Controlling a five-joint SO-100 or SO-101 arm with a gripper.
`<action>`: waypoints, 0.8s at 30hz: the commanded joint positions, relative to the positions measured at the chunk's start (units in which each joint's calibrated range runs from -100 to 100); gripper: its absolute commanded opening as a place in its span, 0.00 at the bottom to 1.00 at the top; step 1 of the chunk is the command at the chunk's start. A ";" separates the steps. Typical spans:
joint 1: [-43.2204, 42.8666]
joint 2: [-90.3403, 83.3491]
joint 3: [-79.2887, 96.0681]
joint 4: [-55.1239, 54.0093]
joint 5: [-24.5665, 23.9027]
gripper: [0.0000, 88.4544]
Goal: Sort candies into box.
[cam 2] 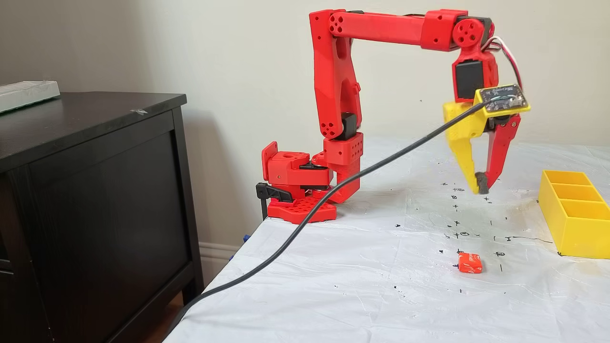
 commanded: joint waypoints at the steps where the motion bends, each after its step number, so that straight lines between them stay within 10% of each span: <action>1: 3.86 -1.22 -3.12 -0.81 2.93 0.04; 24: 13.28 5.31 3.16 -5.32 12.26 0.06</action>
